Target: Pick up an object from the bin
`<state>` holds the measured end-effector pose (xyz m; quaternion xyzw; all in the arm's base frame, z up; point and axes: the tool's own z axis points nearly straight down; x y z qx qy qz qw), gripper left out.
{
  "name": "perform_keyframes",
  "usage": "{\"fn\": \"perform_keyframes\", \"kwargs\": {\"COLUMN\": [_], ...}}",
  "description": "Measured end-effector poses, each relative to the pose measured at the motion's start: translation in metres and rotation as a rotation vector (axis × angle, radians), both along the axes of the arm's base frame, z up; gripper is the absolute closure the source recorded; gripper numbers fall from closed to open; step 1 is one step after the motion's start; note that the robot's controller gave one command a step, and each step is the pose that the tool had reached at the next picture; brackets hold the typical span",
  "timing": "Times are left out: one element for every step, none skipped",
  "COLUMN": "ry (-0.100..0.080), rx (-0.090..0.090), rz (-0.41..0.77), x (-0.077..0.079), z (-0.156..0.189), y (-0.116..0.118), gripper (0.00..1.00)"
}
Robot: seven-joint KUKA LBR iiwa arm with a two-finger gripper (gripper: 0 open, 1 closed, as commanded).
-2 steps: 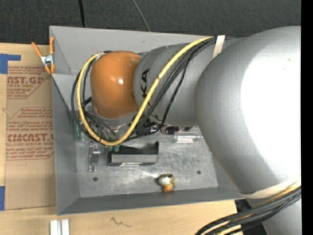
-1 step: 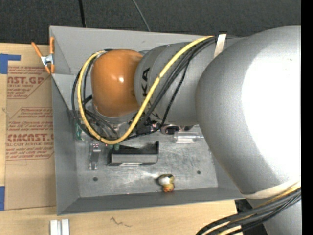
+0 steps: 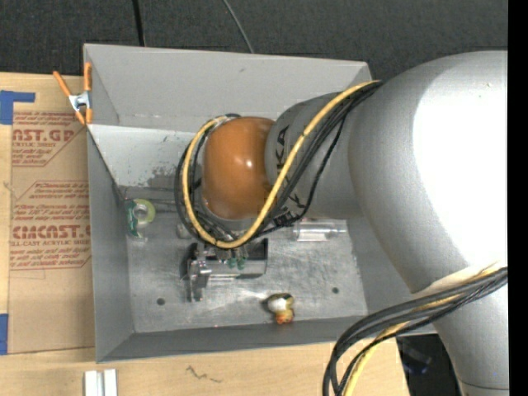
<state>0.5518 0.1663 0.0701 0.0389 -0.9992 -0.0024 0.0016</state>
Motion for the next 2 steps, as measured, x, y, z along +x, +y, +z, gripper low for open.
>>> {"fn": "perform_keyframes", "kwargs": {"ry": [-0.005, -0.003], "rx": [-0.003, -0.005], "rz": [0.006, -0.009], "x": [0.0, -0.006], "z": [0.007, 0.03], "y": [0.009, -0.05], "gripper": [0.0, 0.0]}}
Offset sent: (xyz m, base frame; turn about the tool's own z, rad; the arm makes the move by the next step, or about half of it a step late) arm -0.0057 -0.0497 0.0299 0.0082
